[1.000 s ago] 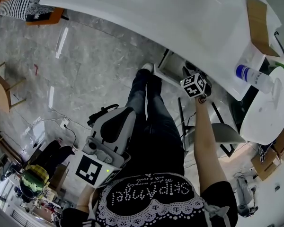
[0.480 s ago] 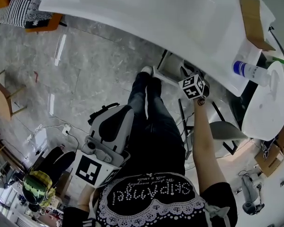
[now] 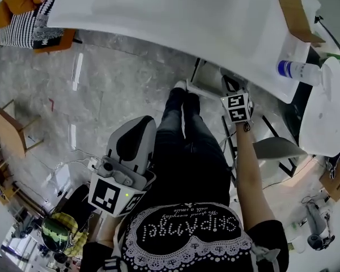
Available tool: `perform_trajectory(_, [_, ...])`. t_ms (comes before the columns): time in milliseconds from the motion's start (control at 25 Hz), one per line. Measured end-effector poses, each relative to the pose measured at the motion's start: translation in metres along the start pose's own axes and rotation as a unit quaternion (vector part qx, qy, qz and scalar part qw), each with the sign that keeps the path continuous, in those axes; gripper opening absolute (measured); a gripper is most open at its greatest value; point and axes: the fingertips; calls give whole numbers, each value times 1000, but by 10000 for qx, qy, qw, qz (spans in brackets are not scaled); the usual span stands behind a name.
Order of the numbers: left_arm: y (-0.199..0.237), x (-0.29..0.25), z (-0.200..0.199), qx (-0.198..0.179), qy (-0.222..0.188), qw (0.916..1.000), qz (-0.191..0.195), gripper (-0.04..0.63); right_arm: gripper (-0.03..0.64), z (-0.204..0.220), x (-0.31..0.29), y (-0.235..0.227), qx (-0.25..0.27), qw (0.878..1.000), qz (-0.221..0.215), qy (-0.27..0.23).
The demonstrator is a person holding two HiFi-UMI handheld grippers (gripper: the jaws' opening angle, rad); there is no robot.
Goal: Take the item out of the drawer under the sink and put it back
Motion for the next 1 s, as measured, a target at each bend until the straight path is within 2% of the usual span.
perform_trajectory(200, [0,-4,-9,-188,-55,9997,140,5,17,-11,19,0,-73,9995,189,-254])
perform_trajectory(520, [-15,-10,-18,-302,-122,9985,436,5,17,-26,51,-12,-543,9949,543,-651])
perform_trajectory(720, [-17,-16,-23,-250,-216,9980,546,5,18,-35,69,-17,-604,9919,769,-806])
perform_trajectory(1000, [-26,-24,-27,-171,-345,9972,645,5,17,-53,97,-17,-778,9868,824,-1155])
Point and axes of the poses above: the fingertips, and each gripper's own axes: x backward along the fingers, y to its left, z out of its underside, and after that the axes turned 12 degrees about -y, right-handed
